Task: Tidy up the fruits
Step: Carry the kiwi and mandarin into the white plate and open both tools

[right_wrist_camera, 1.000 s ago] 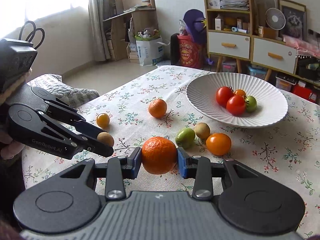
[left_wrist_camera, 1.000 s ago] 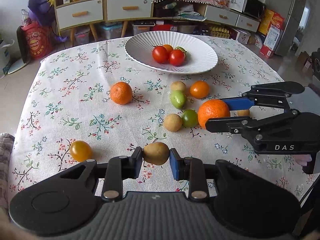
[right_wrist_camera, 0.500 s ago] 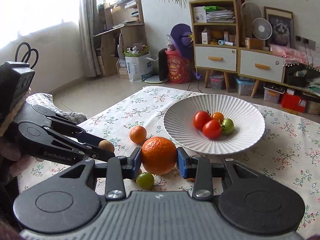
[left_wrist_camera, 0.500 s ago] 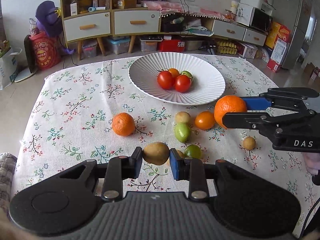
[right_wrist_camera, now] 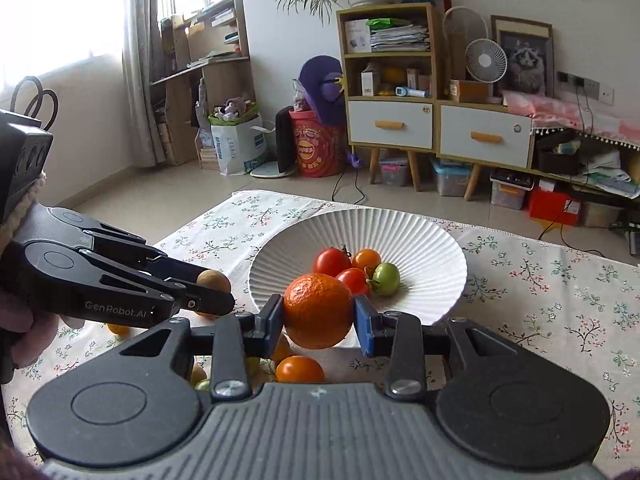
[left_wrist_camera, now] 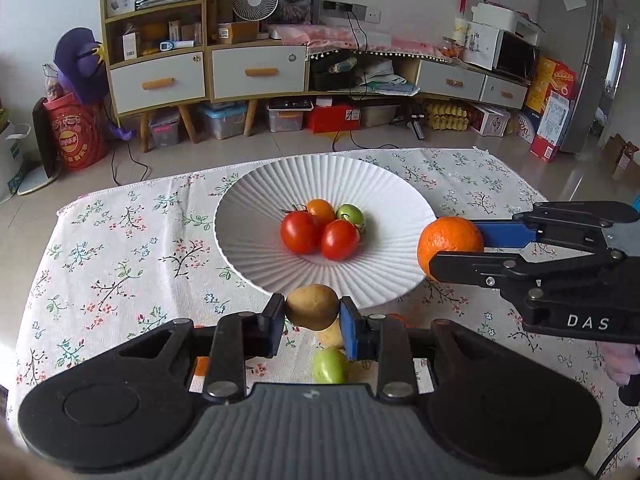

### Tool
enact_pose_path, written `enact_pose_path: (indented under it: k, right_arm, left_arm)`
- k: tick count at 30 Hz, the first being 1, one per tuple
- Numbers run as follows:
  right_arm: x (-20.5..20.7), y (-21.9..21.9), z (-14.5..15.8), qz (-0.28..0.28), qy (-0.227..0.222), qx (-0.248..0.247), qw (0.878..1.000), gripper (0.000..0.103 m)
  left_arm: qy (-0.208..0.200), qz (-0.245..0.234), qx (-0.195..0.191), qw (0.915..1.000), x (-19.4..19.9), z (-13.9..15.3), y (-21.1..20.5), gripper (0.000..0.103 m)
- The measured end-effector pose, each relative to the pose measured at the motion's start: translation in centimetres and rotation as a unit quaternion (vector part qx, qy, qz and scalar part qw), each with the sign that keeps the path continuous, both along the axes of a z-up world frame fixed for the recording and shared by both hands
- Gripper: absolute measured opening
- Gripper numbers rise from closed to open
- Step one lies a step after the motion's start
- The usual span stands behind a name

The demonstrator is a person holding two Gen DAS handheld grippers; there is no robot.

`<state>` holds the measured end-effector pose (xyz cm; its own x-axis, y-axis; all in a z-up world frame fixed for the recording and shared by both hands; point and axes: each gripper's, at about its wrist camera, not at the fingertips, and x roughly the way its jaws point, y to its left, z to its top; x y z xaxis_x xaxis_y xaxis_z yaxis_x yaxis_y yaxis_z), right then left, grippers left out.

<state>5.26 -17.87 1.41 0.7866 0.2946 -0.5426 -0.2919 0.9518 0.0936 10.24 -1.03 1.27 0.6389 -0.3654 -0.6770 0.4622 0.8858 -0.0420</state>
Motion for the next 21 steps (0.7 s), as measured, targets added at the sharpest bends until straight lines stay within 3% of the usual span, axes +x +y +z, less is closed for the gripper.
enact_pose_path:
  k: [9,21]
  right_arm:
    - [3.2,-2.0,-0.7,-0.019,0.006,-0.012,1.000,0.034]
    - [5.3,-2.0,-2.5,-0.013,0.029,-0.045,0.998,0.034]
  left_arm:
    - [0.002,-0.010,0.022,0.9997,2.5,-1.3,-3.1,0.027]
    - [0.012,0.012,0.046,0.9988,4.9,-2.9,-3.5,0.027]
